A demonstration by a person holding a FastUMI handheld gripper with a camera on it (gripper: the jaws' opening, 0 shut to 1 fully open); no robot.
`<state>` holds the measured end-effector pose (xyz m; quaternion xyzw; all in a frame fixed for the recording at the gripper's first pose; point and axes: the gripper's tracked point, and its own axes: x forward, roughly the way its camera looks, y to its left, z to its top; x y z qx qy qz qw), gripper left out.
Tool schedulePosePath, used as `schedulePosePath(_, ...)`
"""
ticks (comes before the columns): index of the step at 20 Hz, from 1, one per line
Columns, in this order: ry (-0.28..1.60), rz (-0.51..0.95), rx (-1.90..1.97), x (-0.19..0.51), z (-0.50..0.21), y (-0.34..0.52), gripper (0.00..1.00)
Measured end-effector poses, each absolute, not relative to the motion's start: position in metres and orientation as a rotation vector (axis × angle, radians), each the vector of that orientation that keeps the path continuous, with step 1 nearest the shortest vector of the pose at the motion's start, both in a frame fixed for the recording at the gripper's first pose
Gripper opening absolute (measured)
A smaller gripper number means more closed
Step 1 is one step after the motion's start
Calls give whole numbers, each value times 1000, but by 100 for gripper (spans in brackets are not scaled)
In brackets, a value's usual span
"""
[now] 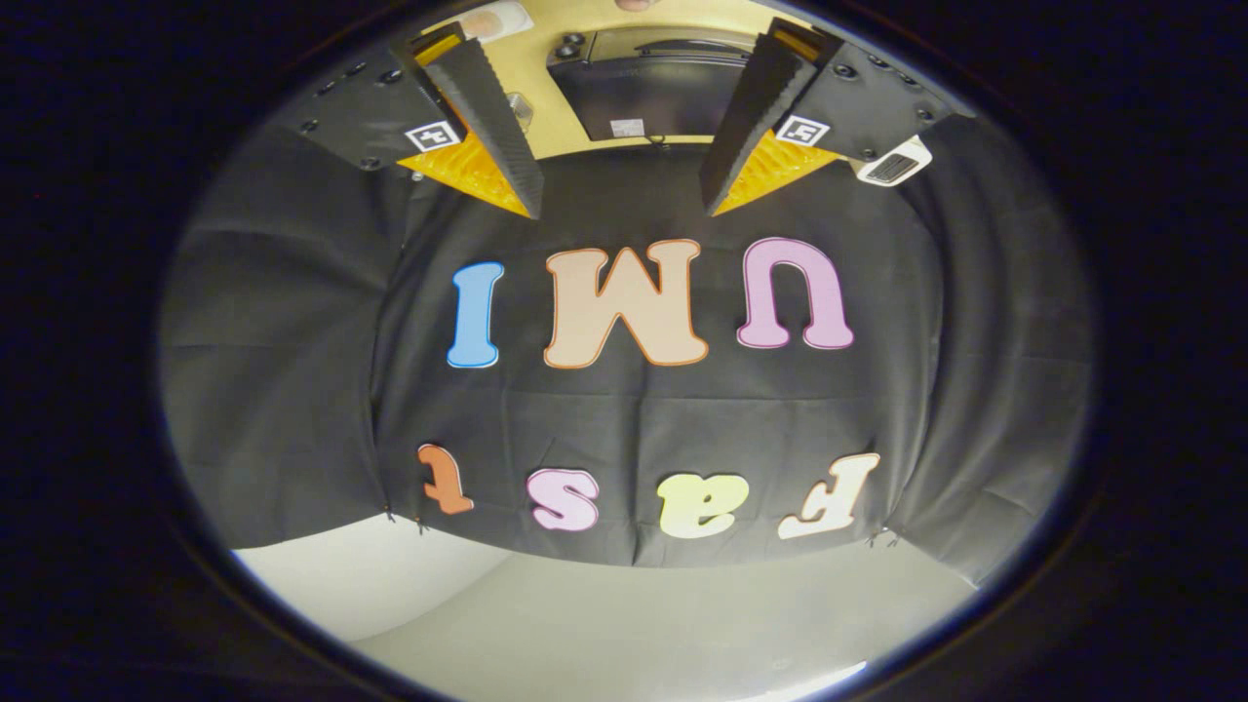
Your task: Open the toaster oven, put the food inside, and close the toaster oven door.
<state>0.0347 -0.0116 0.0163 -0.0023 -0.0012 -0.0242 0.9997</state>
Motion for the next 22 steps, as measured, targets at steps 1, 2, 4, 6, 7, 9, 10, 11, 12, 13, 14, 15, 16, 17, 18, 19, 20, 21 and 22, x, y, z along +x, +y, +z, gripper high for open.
schedulePosePath(1,6,-44,-1,39,9,-10,100)
schedulePosePath(2,24,-39,4,43,-2,-7,100)
schedulePosePath(4,58,-30,14,52,-27,-1,100)
schedulePosePath(6,111,-10,27,63,-62,8,100)
schedulePosePath(7,149,-2,29,67,-83,12,100)
schedulePosePath(9,202,10,26,74,-120,20,100)
schedulePosePath(10,225,17,25,77,-137,25,100)
schedulePosePath(11,248,24,32,78,-154,30,100)
schedulePosePath(12,268,29,44,81,-169,35,100)
schedulePosePath(13,292,34,55,81,-183,39,100)
schedulePosePath(14,311,36,62,84,-197,43,100)
schedulePosePath(15,331,40,61,85,-210,46,100)
schedulePosePath(16,350,45,60,85,-222,49,100)
schedulePosePath(17,366,51,58,85,-232,52,100)
schedulePosePath(18,378,55,52,84,-241,54,100)
schedulePosePath(19,393,60,45,83,-249,55,100)
schedulePosePath(20,407,68,41,82,-257,58,100)
schedulePosePath(21,419,69,40,81,-265,59,100)
schedulePosePath(22,433,71,38,79,-272,60,100)
